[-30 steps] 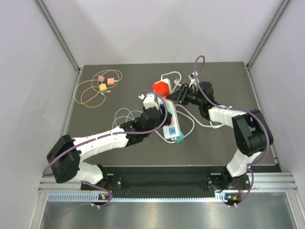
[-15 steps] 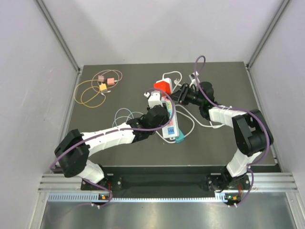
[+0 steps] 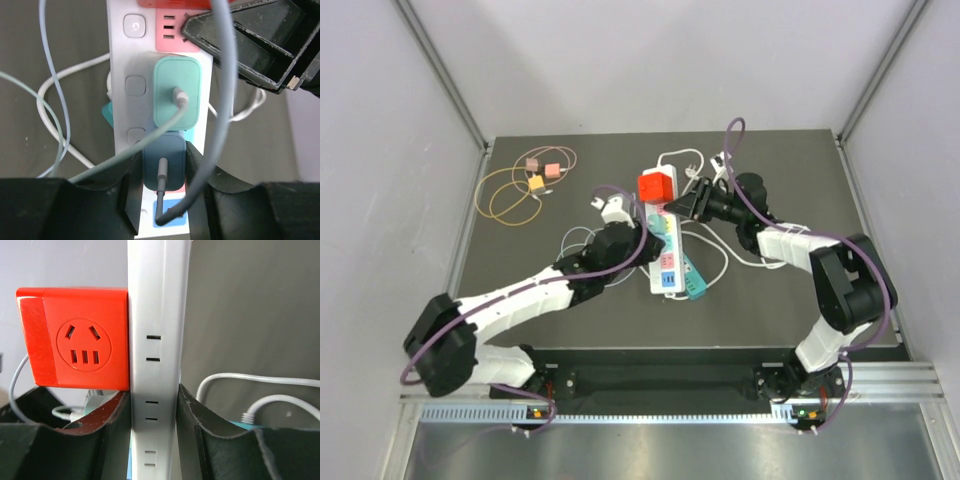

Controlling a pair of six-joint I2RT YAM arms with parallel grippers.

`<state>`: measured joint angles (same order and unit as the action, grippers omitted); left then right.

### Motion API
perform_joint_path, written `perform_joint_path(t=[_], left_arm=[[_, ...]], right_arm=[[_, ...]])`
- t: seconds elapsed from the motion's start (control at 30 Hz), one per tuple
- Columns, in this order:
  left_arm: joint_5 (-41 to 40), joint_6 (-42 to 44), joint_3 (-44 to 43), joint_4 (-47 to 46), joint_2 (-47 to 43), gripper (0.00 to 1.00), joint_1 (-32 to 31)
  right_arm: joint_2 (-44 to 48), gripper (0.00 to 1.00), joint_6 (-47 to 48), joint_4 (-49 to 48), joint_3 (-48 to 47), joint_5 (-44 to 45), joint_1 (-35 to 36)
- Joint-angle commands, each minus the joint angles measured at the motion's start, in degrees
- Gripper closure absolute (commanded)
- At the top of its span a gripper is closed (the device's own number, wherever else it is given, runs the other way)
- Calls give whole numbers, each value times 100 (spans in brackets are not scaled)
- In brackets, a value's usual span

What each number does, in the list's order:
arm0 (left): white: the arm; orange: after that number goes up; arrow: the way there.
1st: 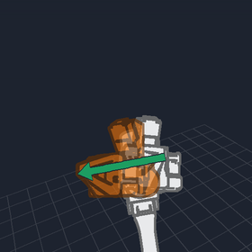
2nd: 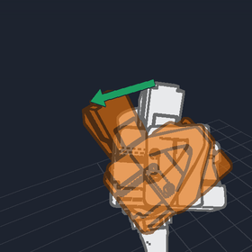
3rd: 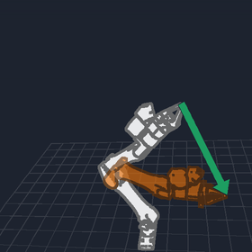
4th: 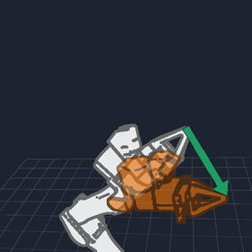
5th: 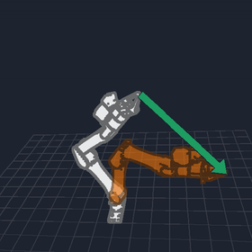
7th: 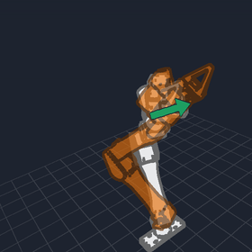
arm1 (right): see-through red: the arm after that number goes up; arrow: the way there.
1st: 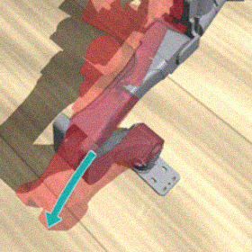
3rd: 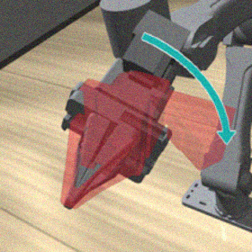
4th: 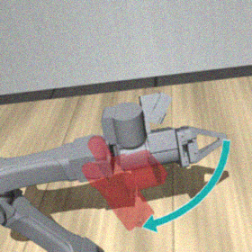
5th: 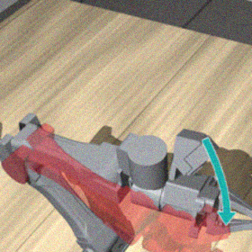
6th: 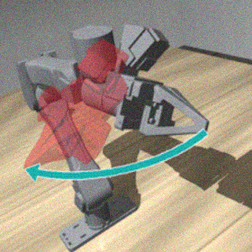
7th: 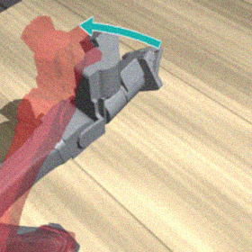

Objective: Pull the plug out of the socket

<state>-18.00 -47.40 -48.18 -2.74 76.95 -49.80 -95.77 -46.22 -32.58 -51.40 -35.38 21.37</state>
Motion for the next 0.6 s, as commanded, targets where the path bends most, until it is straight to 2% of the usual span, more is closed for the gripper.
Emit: perform_joint_path(t=[0.0,0.13,0.27,0.43,0.57], left_arm=[[754,-780,449,-666,-803,100,321],[762,-201,319,-184,-1103,100,313],[1307,1125,169,-105,-1103,100,278],[448,2285,-24,634,-1243,100,-135],[-255,2621,-173,1020,-1331,100,-346]], right_arm=[[427,100,288,-759,-125,-84,17],[436,100,315,-768,-116,-31,17],[506,100,350,-741,-64,92,17],[638,100,438,-575,7,346,17],[638,100,456,-522,33,461,8]])
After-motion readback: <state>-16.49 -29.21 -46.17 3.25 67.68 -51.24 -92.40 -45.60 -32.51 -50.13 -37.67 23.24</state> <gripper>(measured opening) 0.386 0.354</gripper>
